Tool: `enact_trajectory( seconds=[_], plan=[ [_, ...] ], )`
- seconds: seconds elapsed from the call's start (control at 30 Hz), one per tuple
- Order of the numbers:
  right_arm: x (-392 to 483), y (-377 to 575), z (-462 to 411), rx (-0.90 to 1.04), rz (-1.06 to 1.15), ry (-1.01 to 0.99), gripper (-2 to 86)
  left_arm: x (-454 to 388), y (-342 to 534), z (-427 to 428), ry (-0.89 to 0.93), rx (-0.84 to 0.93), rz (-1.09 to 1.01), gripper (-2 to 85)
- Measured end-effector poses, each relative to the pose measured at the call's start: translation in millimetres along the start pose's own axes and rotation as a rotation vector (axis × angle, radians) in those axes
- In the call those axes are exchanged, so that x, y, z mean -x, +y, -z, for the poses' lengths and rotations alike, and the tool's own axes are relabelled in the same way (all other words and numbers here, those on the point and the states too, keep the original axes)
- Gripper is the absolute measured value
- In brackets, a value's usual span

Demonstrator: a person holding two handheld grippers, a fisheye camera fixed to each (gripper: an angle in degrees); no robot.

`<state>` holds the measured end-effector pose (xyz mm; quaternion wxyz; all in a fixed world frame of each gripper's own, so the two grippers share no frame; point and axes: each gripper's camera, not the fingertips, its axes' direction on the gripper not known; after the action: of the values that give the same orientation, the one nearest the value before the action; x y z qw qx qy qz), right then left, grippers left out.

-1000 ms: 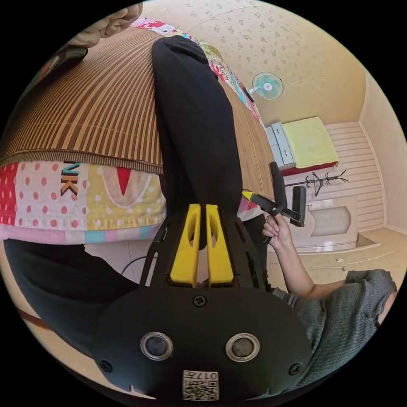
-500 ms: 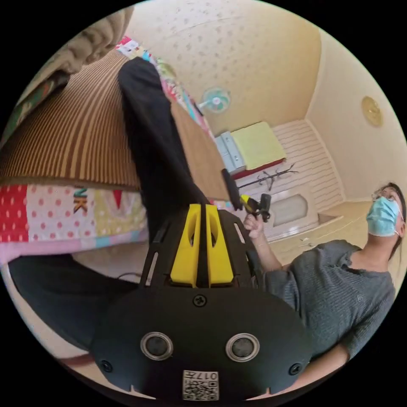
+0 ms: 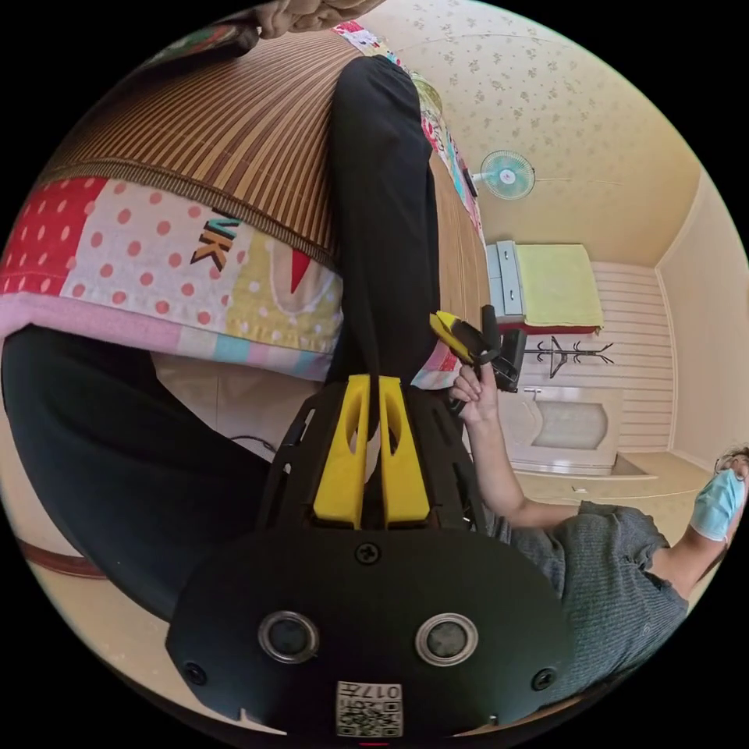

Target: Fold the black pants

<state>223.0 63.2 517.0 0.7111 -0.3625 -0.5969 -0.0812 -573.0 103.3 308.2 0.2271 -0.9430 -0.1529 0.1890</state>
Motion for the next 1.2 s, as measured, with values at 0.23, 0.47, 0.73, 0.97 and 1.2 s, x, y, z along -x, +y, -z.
enact_trajectory(
  seconds=[0.23, 0.47, 0.73, 0.97, 1.2],
  plan=[
    [24, 1, 100, -0.260, 0.103, -0.275, 2.7, -53, 9, 26, 0.393, -0.119, -0.275, -0.5],
    [1, 25, 82, -0.115, 0.052, 0.083, 2.2, -82, 22, -56, -0.131, 0.182, -0.296, -0.5],
    [-22, 48, 49, -0.106, -0.027, 0.072, 2.8, -64, 43, -98, -0.270, 0.265, -0.195, -0.8],
    [-11, 40, 48, -0.079, 0.043, 0.128, 5.9, -63, 25, -38, -0.039, -0.111, -0.203, 6.0],
    [-2, 16, 23, -0.080, 0.021, 0.183, 7.6, -81, -41, -72, -0.334, -0.150, -0.169, 12.8]
  ],
)
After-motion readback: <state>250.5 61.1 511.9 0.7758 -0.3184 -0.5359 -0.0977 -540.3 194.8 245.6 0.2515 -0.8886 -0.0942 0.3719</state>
